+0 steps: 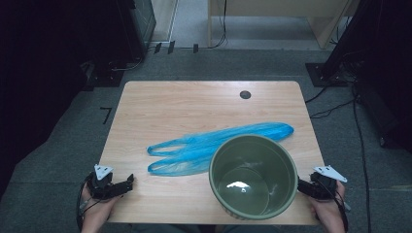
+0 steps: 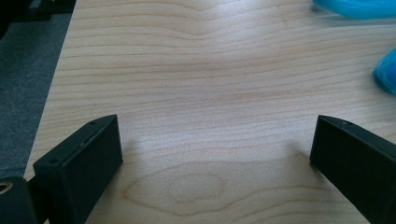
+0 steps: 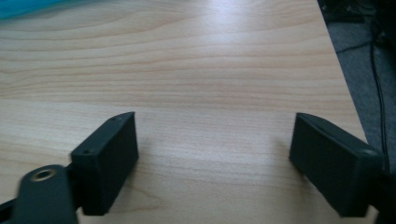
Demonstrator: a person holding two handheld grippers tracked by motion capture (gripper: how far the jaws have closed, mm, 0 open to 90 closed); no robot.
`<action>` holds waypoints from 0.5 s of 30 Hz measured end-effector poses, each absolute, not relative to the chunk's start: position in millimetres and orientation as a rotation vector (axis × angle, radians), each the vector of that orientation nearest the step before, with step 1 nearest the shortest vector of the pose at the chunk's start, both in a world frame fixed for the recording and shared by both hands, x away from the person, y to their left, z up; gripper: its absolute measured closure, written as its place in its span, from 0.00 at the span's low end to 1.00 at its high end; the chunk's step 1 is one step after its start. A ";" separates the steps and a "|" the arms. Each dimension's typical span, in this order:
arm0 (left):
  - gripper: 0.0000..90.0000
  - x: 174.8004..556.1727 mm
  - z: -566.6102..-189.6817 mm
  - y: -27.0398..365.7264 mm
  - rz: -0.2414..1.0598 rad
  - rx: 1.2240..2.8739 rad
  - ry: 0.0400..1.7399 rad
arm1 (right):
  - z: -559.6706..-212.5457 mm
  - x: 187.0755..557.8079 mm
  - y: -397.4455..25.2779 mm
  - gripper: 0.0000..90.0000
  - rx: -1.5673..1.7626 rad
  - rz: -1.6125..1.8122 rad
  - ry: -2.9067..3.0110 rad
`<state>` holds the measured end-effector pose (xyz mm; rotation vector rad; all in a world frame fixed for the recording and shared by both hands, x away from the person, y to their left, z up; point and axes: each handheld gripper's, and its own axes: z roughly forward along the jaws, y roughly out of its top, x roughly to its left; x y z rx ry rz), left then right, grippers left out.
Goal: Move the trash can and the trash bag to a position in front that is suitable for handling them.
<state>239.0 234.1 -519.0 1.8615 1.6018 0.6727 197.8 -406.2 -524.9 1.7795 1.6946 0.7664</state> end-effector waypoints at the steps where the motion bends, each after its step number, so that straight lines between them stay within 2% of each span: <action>1: 0.02 239.0 -519.0 234.1 0.673 1.861 1.602 | -524.9 197.8 -405.8 0.15 1.781 0.765 1.692; 15: 0.02 238.1 -519.0 234.0 0.677 1.854 1.612 | -521.1 194.3 -384.5 0.19 1.788 0.758 1.676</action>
